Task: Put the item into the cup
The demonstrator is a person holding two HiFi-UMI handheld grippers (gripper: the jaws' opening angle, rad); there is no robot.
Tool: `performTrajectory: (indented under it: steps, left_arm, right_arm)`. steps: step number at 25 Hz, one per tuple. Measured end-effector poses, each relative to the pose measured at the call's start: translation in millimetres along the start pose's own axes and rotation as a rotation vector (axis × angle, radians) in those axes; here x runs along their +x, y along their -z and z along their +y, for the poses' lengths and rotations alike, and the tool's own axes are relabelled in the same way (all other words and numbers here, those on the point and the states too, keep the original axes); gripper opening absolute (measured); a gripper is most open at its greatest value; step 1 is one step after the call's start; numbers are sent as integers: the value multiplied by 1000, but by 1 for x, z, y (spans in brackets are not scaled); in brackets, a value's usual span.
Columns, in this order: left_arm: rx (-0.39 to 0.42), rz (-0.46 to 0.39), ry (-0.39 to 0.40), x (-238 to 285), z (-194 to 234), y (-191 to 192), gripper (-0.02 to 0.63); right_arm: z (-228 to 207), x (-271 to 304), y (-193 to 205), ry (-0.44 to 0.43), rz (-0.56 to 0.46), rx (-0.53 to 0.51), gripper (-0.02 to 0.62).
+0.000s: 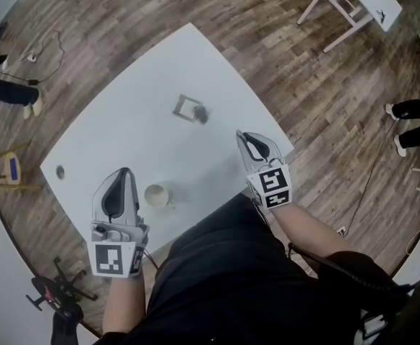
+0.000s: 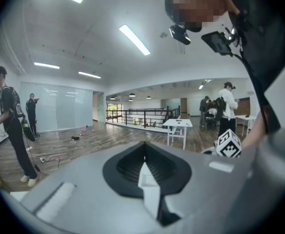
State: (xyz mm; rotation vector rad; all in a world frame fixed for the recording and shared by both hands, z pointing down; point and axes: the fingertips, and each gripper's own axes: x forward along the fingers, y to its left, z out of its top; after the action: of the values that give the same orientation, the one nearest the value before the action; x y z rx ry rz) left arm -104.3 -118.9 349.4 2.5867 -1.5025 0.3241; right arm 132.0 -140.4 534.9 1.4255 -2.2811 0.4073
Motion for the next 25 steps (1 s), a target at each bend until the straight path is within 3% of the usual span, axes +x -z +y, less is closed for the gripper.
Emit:
performTrajectory:
  steps: [15, 19, 25]
  left_arm:
    - [26, -103, -33, -25, 13, -24, -2]
    - [78, -134, -51, -38, 32, -24, -2]
    - [89, -151, -58, -45, 30, -37, -2]
  right_arm:
    - [12, -19, -47, 0, -92, -65, 44]
    - [27, -16, -61, -23, -117, -79, 44]
    - [27, -21, -76, -21, -133, -93, 44]
